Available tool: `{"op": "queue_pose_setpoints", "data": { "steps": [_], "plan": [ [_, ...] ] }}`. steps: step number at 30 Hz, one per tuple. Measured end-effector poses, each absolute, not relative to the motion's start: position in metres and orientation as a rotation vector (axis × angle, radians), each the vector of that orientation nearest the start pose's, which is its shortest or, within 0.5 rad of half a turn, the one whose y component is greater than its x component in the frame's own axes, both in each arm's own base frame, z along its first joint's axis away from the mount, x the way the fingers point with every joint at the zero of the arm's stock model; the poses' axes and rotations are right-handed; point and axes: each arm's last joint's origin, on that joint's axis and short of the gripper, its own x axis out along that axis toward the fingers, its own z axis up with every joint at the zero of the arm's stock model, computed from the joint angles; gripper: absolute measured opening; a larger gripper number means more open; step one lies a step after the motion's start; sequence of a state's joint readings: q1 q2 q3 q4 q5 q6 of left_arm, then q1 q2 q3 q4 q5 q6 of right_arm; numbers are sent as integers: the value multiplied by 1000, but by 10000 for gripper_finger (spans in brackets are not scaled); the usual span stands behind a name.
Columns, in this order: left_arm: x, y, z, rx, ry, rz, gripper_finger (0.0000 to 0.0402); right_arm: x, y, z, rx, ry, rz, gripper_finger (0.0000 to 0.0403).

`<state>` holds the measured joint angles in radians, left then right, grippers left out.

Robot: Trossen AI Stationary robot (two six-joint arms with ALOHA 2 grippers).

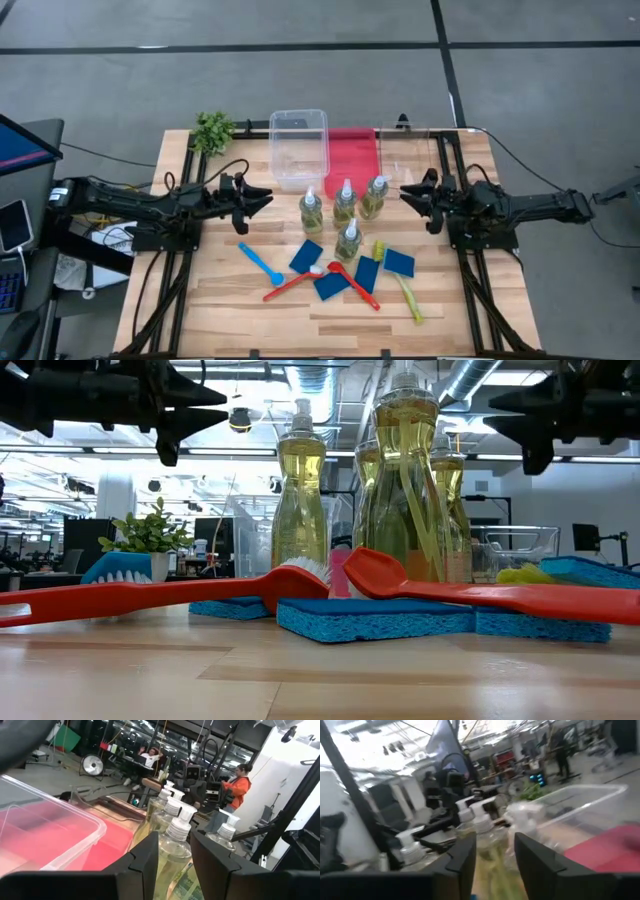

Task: Pick & Place Kitchen Sink Supplies
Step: Put the transparent soap dispenser into the transparent container

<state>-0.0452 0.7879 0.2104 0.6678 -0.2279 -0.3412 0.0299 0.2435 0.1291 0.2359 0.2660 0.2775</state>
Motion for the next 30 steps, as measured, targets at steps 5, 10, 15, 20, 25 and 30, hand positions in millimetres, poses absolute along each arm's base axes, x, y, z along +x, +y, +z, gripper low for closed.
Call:
{"op": "queue_pose_setpoints", "data": {
  "steps": [5, 10, 15, 20, 25, 30],
  "plan": [
    [167, -1, 216, -353, -121, 165, 115, 113, -6, 217, 232, -78, -287, 173],
    [167, -1, 216, -360, -123, 164, 116, 121, -6, 221, 221, -14, -294, 195],
    [167, -1, 216, -364, -126, 164, 116, 129, -5, 223, 213, 25, -300, 200],
    [167, -1, 216, -387, -129, 162, 116, 133, -7, 224, 205, 42, -363, 194],
    [167, -1, 216, -387, -129, 162, 116, 136, -7, 229, 150, 42, -380, 192],
    [167, -1, 216, -387, -129, 162, 116, 140, -7, 231, 141, 37, -379, 198]
  ]
}}
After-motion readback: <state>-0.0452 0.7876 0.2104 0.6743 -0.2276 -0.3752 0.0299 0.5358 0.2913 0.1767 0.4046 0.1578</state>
